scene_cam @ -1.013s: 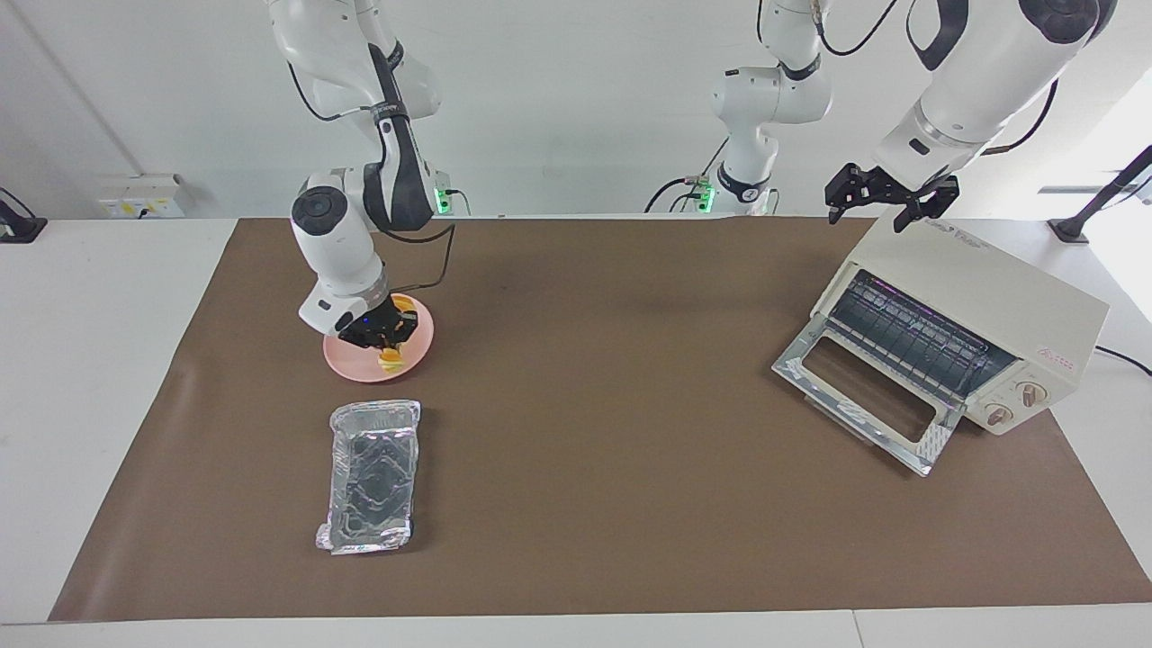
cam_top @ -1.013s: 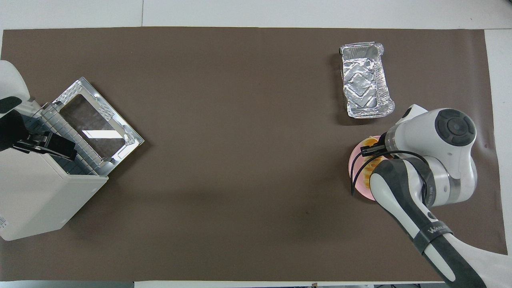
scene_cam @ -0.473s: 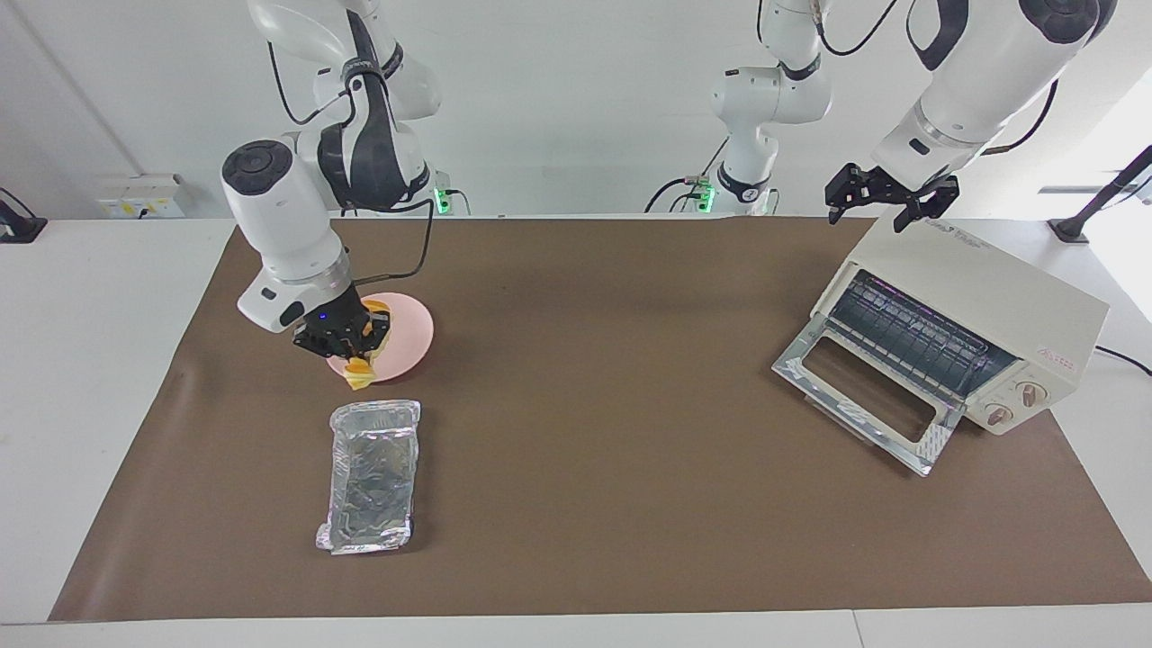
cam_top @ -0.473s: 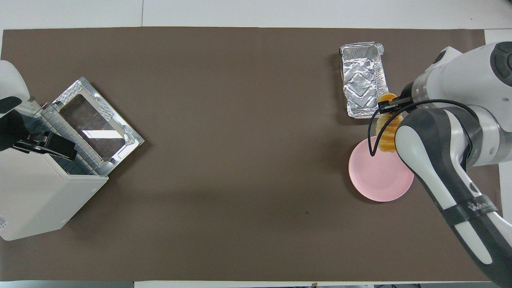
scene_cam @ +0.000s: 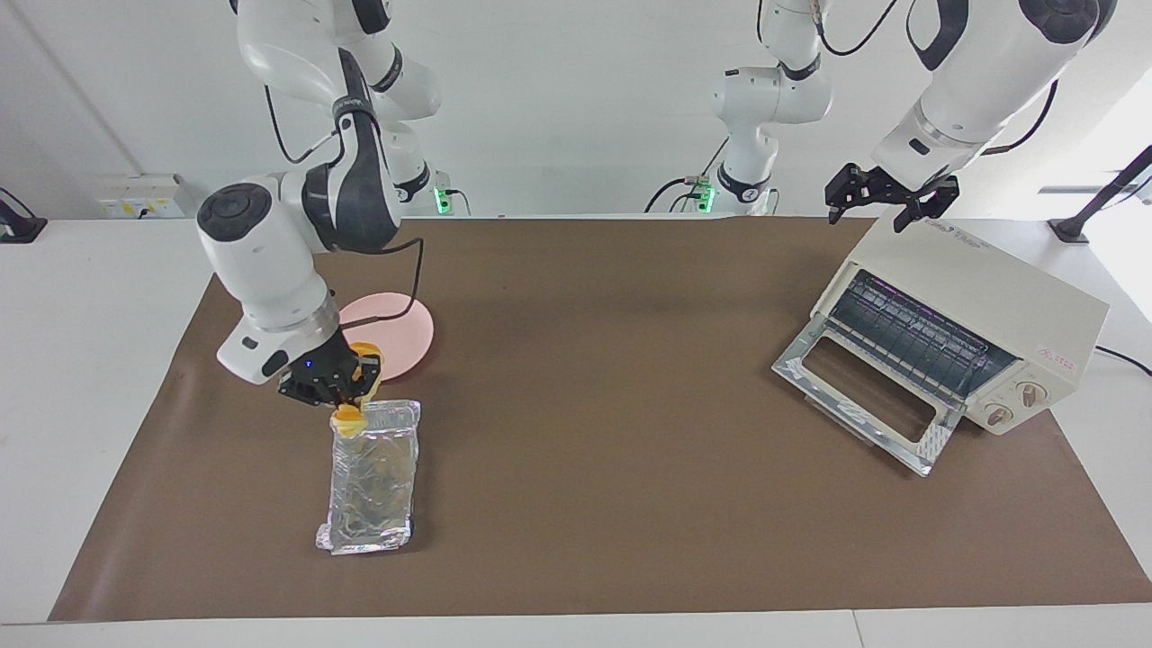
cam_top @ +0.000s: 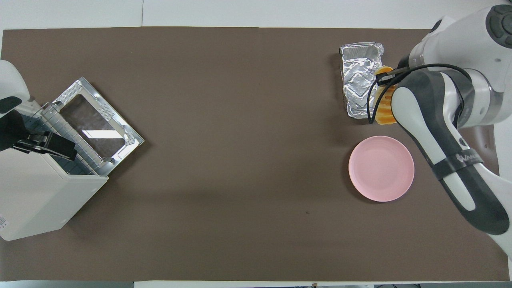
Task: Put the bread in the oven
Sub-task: 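Carry the bread with the right gripper and lower it into the foil tray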
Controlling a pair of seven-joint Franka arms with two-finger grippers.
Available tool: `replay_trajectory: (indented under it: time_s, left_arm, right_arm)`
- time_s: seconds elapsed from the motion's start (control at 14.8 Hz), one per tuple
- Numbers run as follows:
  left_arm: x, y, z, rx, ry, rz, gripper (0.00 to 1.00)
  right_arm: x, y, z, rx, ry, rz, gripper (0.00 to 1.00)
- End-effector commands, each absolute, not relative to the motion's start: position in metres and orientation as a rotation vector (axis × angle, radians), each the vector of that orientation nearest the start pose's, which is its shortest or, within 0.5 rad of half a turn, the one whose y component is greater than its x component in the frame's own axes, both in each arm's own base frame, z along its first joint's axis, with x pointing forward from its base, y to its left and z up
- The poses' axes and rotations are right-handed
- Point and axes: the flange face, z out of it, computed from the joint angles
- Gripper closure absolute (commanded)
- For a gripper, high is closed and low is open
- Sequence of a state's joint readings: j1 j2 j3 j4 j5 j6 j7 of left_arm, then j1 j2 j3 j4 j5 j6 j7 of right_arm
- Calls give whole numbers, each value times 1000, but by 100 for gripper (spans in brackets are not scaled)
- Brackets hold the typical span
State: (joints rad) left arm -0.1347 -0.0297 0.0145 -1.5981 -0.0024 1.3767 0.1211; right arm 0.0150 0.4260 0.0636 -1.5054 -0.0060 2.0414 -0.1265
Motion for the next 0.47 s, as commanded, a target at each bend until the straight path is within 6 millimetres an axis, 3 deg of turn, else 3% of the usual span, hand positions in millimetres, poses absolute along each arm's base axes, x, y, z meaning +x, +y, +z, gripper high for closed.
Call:
replay_trajectory:
  time_s: [0.0,0.41]
  left_arm:
    - [516,-60,618,-3121,360,280,0]
    - [516,-60,617,-3121,360,280,0]
  right_arm:
    - [749,40,404,-3092,-319,-152,100]
    - [777,38,367,-3102,-299,-177,100]
